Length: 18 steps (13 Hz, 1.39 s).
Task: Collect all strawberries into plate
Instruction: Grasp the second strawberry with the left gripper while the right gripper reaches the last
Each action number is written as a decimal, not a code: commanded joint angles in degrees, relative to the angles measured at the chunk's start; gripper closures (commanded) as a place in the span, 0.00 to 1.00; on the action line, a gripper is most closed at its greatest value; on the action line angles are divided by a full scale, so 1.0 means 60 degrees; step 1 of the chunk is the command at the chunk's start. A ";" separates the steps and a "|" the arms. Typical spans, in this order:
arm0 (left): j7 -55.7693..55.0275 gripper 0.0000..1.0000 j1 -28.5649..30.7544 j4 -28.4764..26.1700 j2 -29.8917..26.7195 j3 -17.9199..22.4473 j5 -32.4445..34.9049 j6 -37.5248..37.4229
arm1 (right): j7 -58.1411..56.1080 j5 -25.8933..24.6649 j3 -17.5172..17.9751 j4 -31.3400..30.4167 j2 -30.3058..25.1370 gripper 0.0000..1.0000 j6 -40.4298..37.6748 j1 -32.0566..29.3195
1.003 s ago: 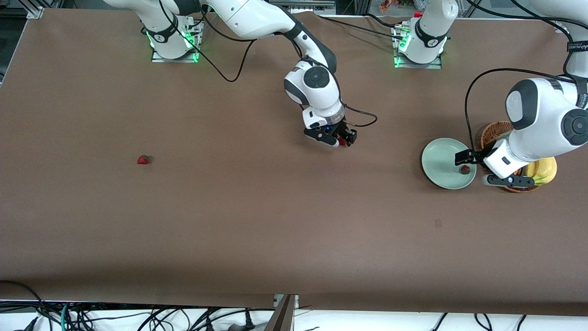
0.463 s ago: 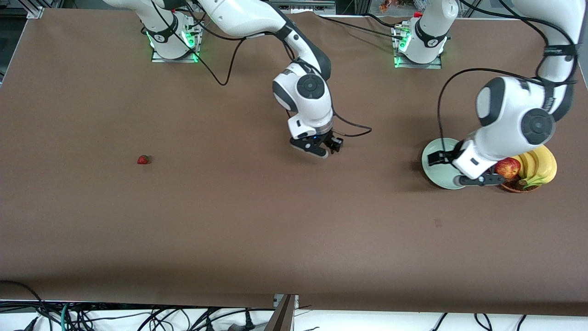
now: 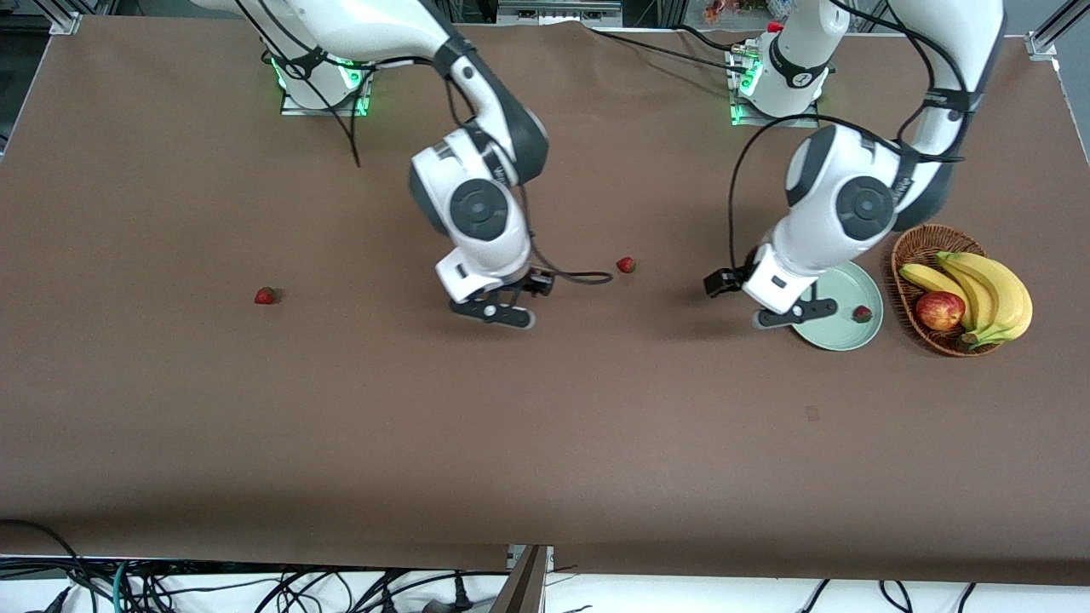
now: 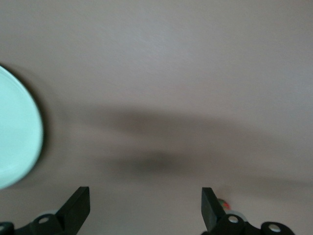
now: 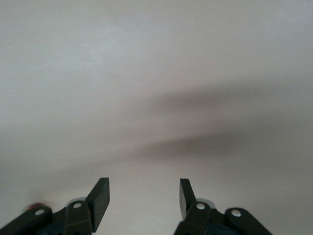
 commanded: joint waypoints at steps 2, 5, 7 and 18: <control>-0.3205 0.00 -0.0057 0.0056 0.0899 -0.1264 0.1577 0.0975 | -0.3057 0.0051 -0.0994 -0.2539 -0.1550 0.34 0.0043 -0.0131; -0.5638 0.00 -0.0774 0.0056 0.1457 -0.1355 0.2603 0.1534 | -0.6162 0.0065 -0.2399 -0.4107 -0.2078 0.34 0.0539 -0.0117; -0.6288 0.00 -0.0979 0.0056 0.1604 -0.1355 0.2870 0.1549 | -0.7805 0.0065 -0.3220 -0.4665 -0.2066 0.34 0.0716 -0.0160; -0.8091 0.00 -0.1464 -0.0163 0.3114 -0.1428 0.5126 0.2194 | -1.3160 0.0621 -0.3547 -0.5620 -0.1216 0.34 0.2548 -0.2958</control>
